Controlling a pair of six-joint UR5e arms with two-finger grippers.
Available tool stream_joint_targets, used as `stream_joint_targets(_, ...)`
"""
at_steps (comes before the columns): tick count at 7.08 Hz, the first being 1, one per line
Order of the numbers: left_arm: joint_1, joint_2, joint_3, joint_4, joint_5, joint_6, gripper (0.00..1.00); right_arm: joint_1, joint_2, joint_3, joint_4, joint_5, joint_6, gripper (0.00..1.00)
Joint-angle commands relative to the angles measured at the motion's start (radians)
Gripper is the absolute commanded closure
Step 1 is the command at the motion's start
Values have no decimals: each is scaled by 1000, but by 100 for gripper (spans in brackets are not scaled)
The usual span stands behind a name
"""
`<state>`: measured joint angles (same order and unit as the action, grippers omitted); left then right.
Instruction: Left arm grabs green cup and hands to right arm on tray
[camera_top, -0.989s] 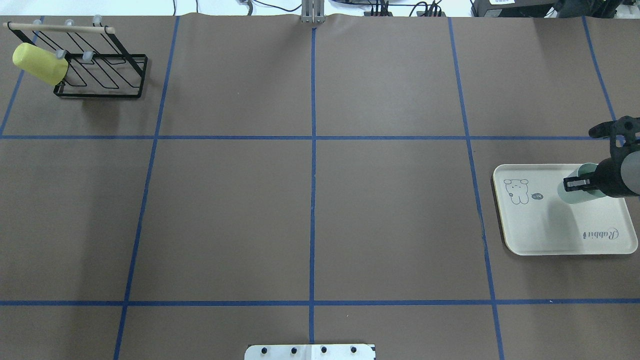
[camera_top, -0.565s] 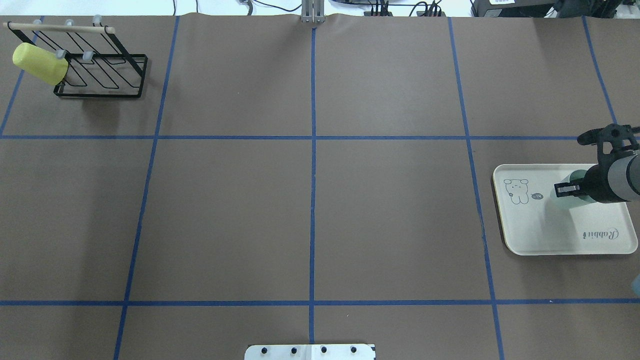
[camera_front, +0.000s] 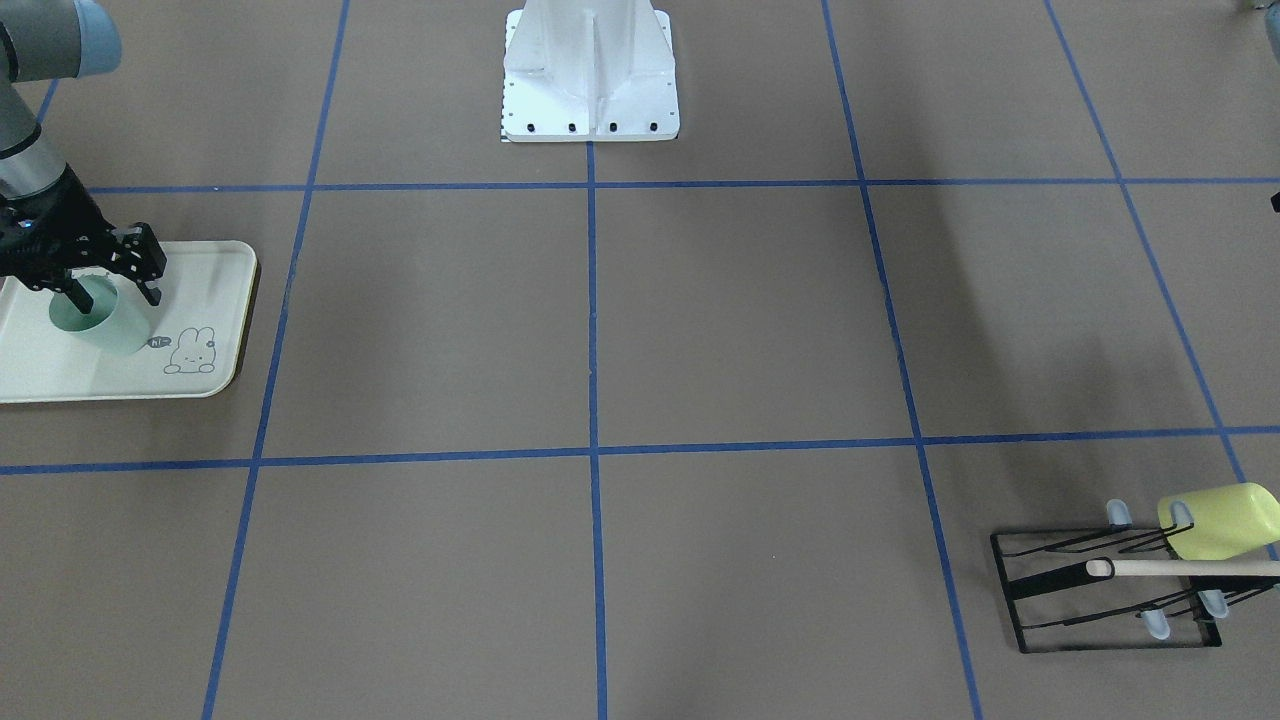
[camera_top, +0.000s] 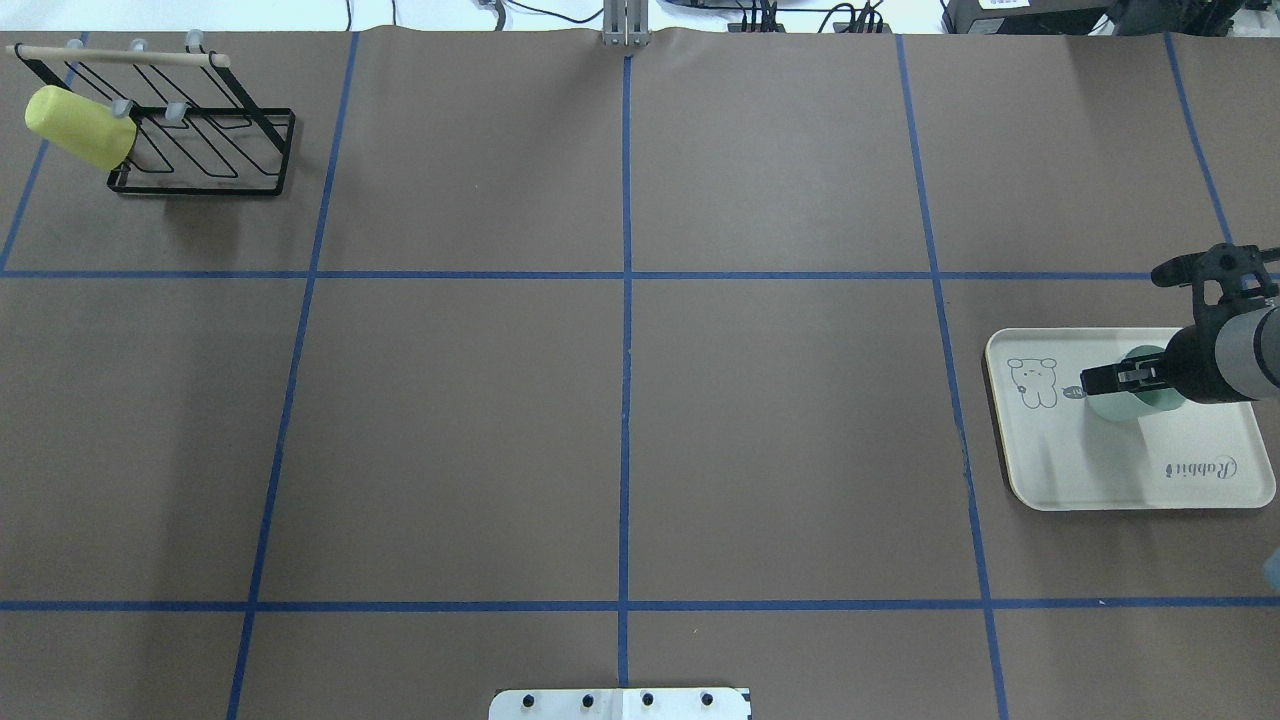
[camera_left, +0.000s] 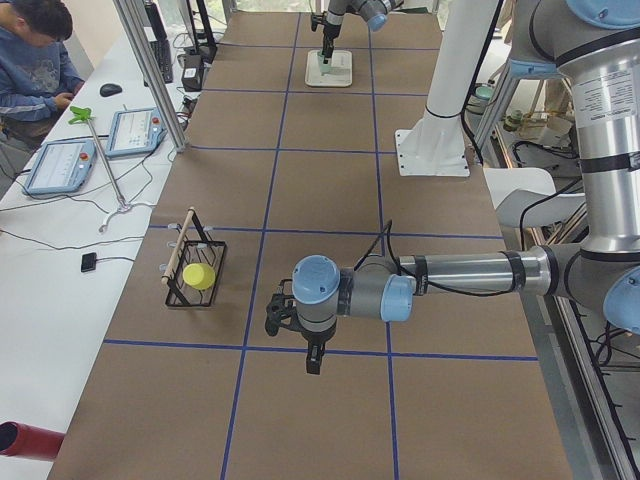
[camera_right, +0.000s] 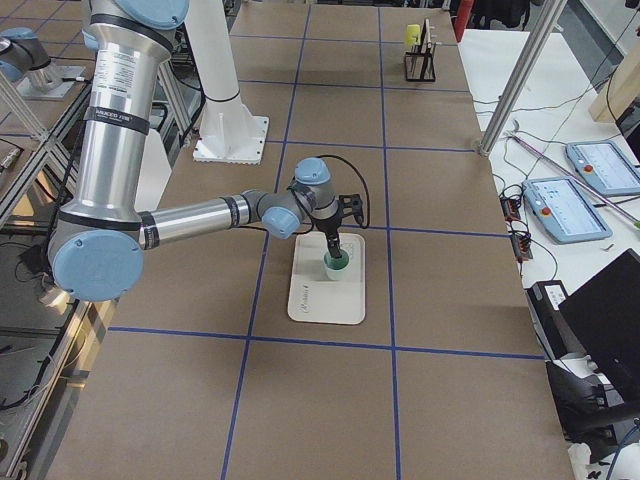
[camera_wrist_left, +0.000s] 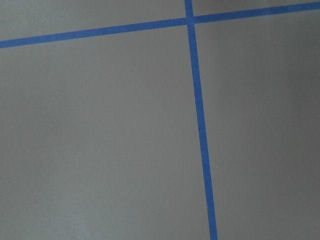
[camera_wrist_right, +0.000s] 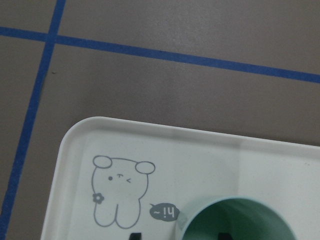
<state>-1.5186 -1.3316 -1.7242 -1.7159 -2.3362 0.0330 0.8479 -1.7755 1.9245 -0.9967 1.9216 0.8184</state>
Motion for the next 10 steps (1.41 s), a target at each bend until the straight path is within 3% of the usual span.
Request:
stream_joint_targets(1, -2, 3, 2, -1, 0, -2, 0, 130, 1, 14, -49, 115, -122, 0)
stream_joint_targets(3, -3, 3, 0, -1, -6, -2, 0, 323, 2, 11, -185, 227, -414, 0)
stream_joint_targets(6, -6, 5, -34, 27, -20, -2, 0, 579, 1, 5, -418, 319, -822, 0)
stream_joint_targets(8, -18, 24, -150, 167, -38, 4, 0, 632, -21, -79, -457, 320, -913, 0)
stream_joint_targets(10, -47, 44, -183, 205, -35, 7, 0, 645, -45, -139, -456, 295, -914, 0)
